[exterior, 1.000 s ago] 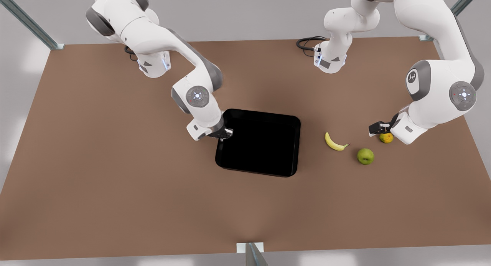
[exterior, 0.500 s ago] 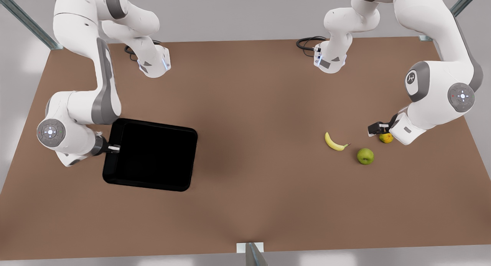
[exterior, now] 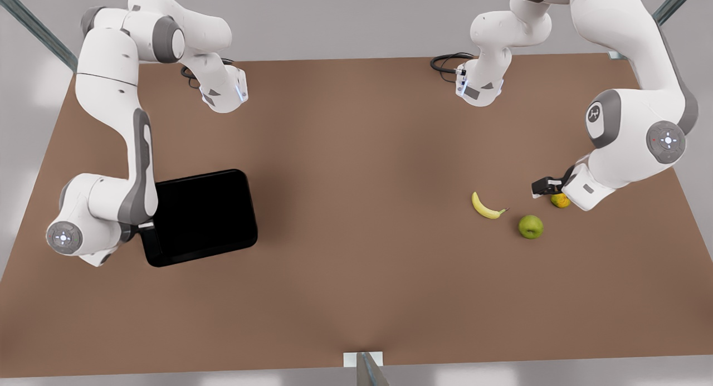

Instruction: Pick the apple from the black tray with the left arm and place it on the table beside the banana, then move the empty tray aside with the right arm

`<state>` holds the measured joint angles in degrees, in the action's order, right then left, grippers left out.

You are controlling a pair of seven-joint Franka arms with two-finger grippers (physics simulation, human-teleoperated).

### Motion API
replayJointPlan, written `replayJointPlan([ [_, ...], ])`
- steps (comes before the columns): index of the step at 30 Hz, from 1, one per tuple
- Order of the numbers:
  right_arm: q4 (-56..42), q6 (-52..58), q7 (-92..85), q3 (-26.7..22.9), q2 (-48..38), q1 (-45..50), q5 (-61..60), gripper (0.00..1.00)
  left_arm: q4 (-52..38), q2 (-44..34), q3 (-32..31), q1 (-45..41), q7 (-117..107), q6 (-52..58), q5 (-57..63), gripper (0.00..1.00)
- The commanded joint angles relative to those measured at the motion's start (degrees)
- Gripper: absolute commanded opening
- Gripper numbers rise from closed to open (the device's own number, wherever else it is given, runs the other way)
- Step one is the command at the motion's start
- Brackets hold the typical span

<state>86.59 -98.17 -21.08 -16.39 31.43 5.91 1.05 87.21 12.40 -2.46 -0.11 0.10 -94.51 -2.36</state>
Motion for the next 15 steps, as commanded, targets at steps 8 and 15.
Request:
replayJointPlan([
  [8, -18.65, 11.51, 6.83, 13.84, -6.03, -3.97, -7.82, 1.0, -1.34, 0.96, 0.0, -0.51, 1.13, 0.03, 1.12, 1.0],
  [15, -20.5, 11.68, 12.2, 25.01, -7.0, -9.6, 4.66, 1.0, -1.34, 0.96, 0.0, -0.59, 1.05, 0.03, 1.04, 1.0],
])
